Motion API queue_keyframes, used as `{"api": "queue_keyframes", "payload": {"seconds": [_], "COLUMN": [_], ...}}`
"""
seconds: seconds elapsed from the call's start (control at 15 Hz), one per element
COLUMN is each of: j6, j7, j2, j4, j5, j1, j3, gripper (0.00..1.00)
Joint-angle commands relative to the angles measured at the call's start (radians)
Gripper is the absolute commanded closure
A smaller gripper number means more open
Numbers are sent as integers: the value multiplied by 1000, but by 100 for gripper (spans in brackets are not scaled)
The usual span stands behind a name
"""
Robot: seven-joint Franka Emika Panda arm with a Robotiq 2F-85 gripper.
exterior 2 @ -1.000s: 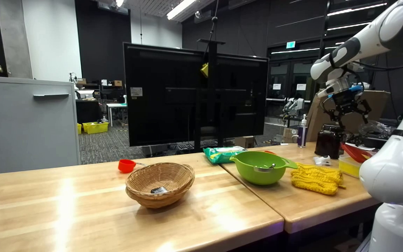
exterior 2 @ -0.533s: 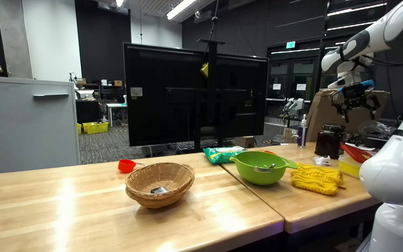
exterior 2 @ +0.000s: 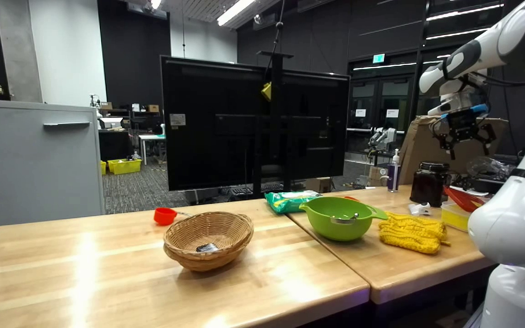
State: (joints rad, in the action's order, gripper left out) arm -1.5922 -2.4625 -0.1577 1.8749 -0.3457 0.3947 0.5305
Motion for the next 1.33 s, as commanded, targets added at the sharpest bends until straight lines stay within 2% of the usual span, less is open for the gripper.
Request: {"api": "queue_keyframes", "payload": {"seconds": [0.0, 0.27, 0.4, 0.6, 0.67, 0.87, 1.27], "j6": [13, 61, 93, 77, 100, 98, 93], "j7": [47, 208, 324, 535, 434, 532, 536], "j2": [-37, -156, -205, -281, -195, -246, -258], "j4": [43, 174, 230, 329, 244, 303, 311], "j5": [11, 25, 64, 168, 124, 145, 145], "j1": [-5, -59, -97, -170, -162, -204, -199], "j3": [-36, -138, -194, -276, -224, -265, -253], "gripper": [0, 0, 0, 0, 0, 0, 0]}}
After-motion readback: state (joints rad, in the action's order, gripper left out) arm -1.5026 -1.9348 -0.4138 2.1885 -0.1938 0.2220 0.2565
